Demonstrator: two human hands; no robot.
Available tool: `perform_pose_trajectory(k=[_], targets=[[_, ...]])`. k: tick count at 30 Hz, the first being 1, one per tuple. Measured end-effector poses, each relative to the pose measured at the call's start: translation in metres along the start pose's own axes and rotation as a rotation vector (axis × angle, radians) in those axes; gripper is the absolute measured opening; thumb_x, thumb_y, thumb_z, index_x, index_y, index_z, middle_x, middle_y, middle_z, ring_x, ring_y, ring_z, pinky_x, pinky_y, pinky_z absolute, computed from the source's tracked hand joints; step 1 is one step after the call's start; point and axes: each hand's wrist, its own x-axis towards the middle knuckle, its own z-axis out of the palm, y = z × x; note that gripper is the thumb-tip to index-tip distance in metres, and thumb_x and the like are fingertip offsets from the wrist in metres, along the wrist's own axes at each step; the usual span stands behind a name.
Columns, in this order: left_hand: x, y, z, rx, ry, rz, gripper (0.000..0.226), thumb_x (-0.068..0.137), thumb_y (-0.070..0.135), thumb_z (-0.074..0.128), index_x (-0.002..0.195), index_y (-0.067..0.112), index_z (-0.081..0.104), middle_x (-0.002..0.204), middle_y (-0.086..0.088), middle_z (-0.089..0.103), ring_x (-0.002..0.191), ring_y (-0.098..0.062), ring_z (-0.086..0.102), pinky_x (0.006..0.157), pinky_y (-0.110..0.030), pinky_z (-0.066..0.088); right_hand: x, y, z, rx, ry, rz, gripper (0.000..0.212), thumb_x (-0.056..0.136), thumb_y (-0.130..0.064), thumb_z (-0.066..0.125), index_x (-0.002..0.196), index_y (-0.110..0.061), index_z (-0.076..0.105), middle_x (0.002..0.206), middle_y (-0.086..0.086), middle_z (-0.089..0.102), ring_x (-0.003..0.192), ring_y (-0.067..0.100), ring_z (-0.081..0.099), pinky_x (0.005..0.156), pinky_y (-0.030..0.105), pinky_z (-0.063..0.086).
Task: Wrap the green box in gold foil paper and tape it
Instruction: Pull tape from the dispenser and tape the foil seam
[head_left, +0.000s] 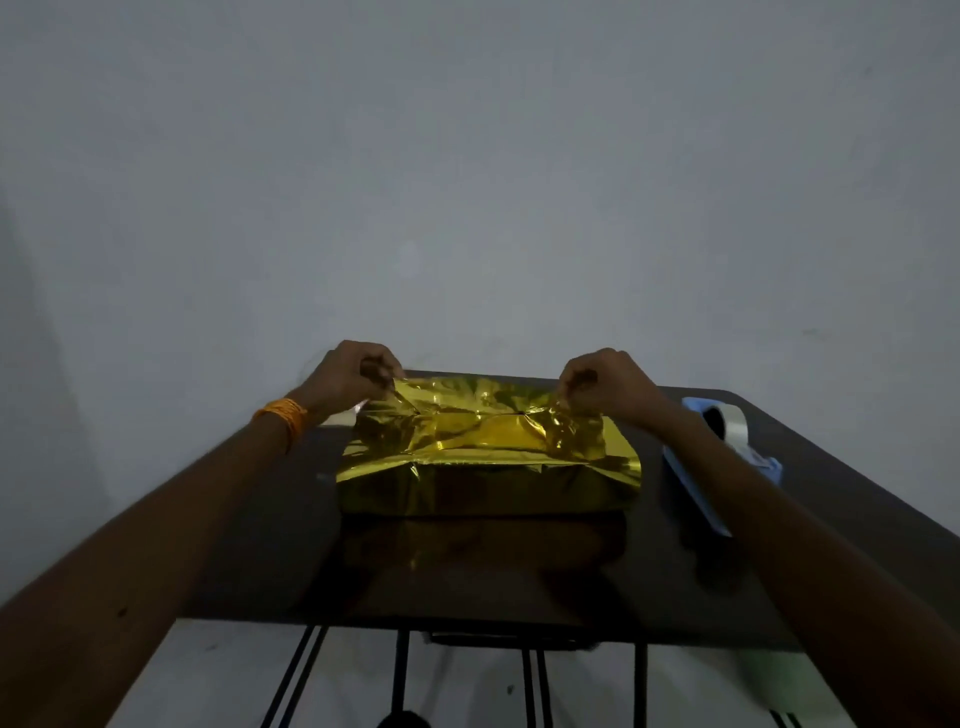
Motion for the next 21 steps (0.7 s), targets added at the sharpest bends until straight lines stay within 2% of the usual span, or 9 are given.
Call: perform_pose_trajectory(k=[3, 6, 9, 11, 13, 15, 18, 20, 21], targets=[[-0.011, 0.001, -0.007, 0.016, -0.010, -0.047, 0.041, 0.069, -0.027, 0.061, 0.088, 0.008, 0.071, 0.078, -0.013, 0.072, 0.078, -0.017, 0.070, 0.073, -0.035, 0.056, -0.017, 0.001, 0.000, -0.011, -0.081, -0.005, 0.017, 0.075, 0.003, 0.075, 0.079, -0.013, 0.076, 0.075, -0.010, 0.072, 0.071, -0.004, 0.065, 0.066, 0.008, 0.047], [-0.025, 0.003, -0.011, 0.084, -0.088, -0.098, 0.041, 0.071, -0.028, 0.051, 0.090, 0.003, 0.070, 0.070, -0.002, 0.073, 0.070, -0.010, 0.069, 0.067, -0.026, 0.054, -0.029, 0.006, 0.007, -0.072, -0.141, 0.018, 0.024, 0.076, 0.007, 0.071, 0.078, -0.016, 0.076, 0.078, -0.008, 0.073, 0.076, 0.003, 0.067, 0.071, 0.019, 0.052], [-0.036, 0.008, -0.013, 0.141, -0.129, -0.132, 0.041, 0.072, -0.027, 0.044, 0.087, 0.002, 0.070, 0.069, -0.009, 0.072, 0.069, -0.017, 0.068, 0.062, -0.016, 0.052, -0.038, 0.008, 0.011, -0.097, -0.158, 0.008, 0.023, 0.076, 0.008, 0.072, 0.081, -0.014, 0.076, 0.077, -0.008, 0.070, 0.075, 0.007, 0.064, 0.070, 0.015, 0.047], [-0.040, 0.013, -0.016, 0.149, -0.040, -0.124, 0.040, 0.072, -0.024, 0.044, 0.082, 0.005, 0.070, 0.070, -0.015, 0.070, 0.069, -0.024, 0.067, 0.064, -0.024, 0.054, -0.041, 0.005, 0.008, -0.130, -0.146, 0.009, 0.028, 0.076, 0.006, 0.072, 0.076, -0.022, 0.074, 0.076, -0.009, 0.068, 0.076, 0.009, 0.065, 0.069, 0.019, 0.049], [-0.039, 0.019, -0.015, 0.216, 0.110, -0.070, 0.034, 0.073, -0.018, 0.050, 0.080, 0.009, 0.070, 0.071, -0.010, 0.070, 0.073, -0.025, 0.067, 0.070, -0.034, 0.055, -0.042, 0.001, 0.004, -0.157, -0.082, 0.064, 0.040, 0.076, 0.007, 0.067, 0.065, -0.032, 0.065, 0.075, -0.008, 0.068, 0.075, 0.010, 0.065, 0.067, 0.026, 0.050], [-0.039, 0.032, -0.007, 0.254, 0.191, 0.010, 0.023, 0.080, -0.006, 0.059, 0.084, 0.014, 0.071, 0.080, -0.003, 0.071, 0.082, -0.020, 0.067, 0.075, -0.032, 0.052, -0.042, -0.008, 0.000, -0.111, 0.052, 0.115, 0.045, 0.077, 0.008, 0.059, 0.062, -0.035, 0.062, 0.077, -0.006, 0.069, 0.073, 0.004, 0.062, 0.067, 0.028, 0.050], [-0.040, 0.054, 0.020, 0.212, 0.068, 0.091, 0.016, 0.090, 0.012, 0.065, 0.104, 0.015, 0.071, 0.103, -0.003, 0.071, 0.096, -0.018, 0.065, 0.078, -0.018, 0.047, -0.041, -0.034, -0.001, 0.003, 0.173, 0.086, 0.019, 0.085, -0.009, 0.063, 0.079, -0.025, 0.073, 0.089, -0.006, 0.070, 0.082, 0.010, 0.063, 0.076, 0.031, 0.051], [-0.039, 0.063, 0.042, 0.261, -0.081, 0.089, 0.036, 0.089, 0.028, 0.070, 0.122, 0.015, 0.065, 0.120, -0.003, 0.065, 0.110, -0.017, 0.060, 0.086, -0.020, 0.044, -0.040, -0.052, 0.005, 0.052, 0.107, 0.055, 0.011, 0.085, -0.019, 0.070, 0.095, -0.020, 0.074, 0.102, -0.003, 0.069, 0.094, 0.013, 0.063, 0.086, 0.033, 0.051], [-0.038, 0.066, 0.052, 0.299, -0.149, 0.084, 0.050, 0.086, 0.039, 0.072, 0.129, 0.016, 0.061, 0.128, -0.002, 0.061, 0.116, -0.017, 0.057, 0.092, -0.025, 0.044, -0.040, -0.059, 0.010, 0.034, 0.022, 0.039, 0.021, 0.084, -0.025, 0.074, 0.105, -0.019, 0.073, 0.110, -0.001, 0.068, 0.101, 0.013, 0.061, 0.091, 0.034, 0.050]])
